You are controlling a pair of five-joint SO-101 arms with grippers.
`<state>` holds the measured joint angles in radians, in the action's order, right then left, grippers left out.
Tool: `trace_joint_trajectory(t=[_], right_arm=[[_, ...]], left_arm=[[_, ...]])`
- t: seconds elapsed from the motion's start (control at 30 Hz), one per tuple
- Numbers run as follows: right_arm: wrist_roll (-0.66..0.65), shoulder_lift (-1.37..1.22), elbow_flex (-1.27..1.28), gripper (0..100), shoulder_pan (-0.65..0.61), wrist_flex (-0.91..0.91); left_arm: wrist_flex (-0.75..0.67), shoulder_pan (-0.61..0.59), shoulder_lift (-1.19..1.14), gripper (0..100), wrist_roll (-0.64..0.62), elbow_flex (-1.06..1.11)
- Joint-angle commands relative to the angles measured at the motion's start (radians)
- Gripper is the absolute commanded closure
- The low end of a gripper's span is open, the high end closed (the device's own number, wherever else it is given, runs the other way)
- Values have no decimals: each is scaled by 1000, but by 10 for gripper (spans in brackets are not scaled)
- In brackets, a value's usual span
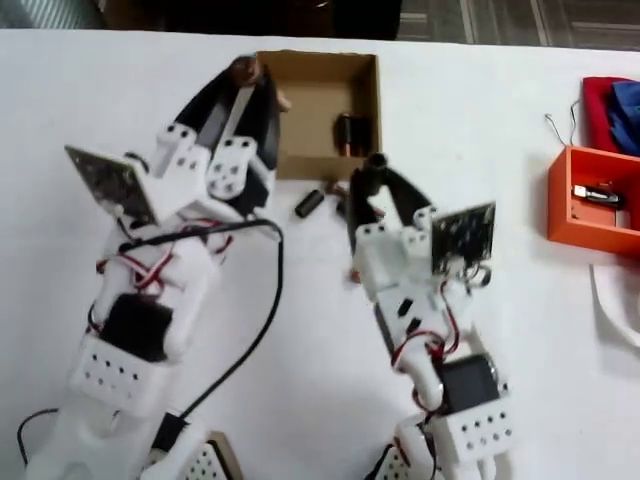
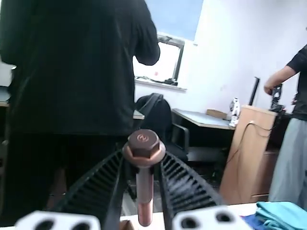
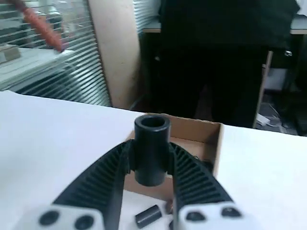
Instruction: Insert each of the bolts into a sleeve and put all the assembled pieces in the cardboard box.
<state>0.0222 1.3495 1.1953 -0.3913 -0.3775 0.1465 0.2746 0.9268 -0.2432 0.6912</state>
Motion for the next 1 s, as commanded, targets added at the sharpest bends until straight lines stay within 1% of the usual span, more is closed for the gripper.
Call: trace_joint_trajectory(t=[0.0, 0.03, 0.1, 0.27, 0.6, 0.67, 0.83, 0.9, 0.97], right_arm=[[-106, 108, 31, 975, -38, 22], [-153, 130, 49, 975, -42, 22], [-209, 163, 80, 975, -41, 22], [-212, 200, 115, 975, -18, 22], [-218, 197, 123, 975, -16, 39], [-218, 193, 143, 975, 7, 64], [-213, 96, 170, 975, 101, 154], [-212, 62, 170, 975, 108, 173], [-212, 47, 169, 975, 104, 182]], left_arm=[[-21, 44, -41, 973, -11, -101], [-21, 60, -43, 973, -11, -102], [-9, 98, -43, 973, -5, -96], [129, 167, -46, 973, -3, -94], [143, 204, -43, 973, -6, -101], [146, 206, -43, 973, -11, -94], [256, 206, -41, 973, -11, -137], [305, 206, -44, 973, -11, -160], [313, 206, -51, 973, -11, -177]])
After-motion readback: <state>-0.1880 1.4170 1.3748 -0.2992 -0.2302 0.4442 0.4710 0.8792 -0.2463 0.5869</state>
